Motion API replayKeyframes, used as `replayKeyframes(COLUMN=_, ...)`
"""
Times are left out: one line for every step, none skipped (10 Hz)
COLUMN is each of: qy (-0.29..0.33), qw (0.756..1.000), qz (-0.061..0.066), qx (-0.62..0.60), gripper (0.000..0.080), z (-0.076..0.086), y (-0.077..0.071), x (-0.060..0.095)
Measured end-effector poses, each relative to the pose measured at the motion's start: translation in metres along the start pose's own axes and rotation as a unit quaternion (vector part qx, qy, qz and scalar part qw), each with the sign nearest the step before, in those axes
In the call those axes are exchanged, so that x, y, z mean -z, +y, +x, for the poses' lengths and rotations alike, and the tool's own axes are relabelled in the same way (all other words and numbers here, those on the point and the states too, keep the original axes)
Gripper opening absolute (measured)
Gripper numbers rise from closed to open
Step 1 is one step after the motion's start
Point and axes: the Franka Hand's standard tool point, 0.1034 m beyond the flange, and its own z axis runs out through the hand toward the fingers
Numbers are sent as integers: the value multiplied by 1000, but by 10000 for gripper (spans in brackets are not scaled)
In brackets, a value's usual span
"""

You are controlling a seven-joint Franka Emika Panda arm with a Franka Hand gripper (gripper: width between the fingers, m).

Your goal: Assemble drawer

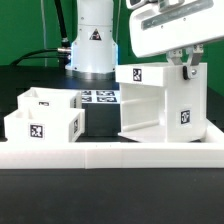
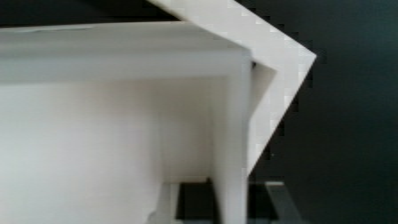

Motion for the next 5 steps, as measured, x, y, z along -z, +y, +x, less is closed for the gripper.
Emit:
replayKeyframes(qy=-4, qw=999, qz=4, qx=-49, gripper=44, z=1, y=-2, x=0)
replayKeyframes(qy=-9, qw=996, qz=5, qx=-86, gripper=44, z=2, y=-5, x=-1)
replayKeyframes(qy=-11, qw=994, qz=6, qx=-108, gripper=44, z=2, y=-7, x=-2)
replayKeyframes(qy=-14, qw=988, qz=9, qx=-152, gripper=44, z=4, y=-10, x=-4)
replayKeyframes(qy=-16, qw=984, qz=11, qx=-178, gripper=44, z=5, y=-13, x=-6)
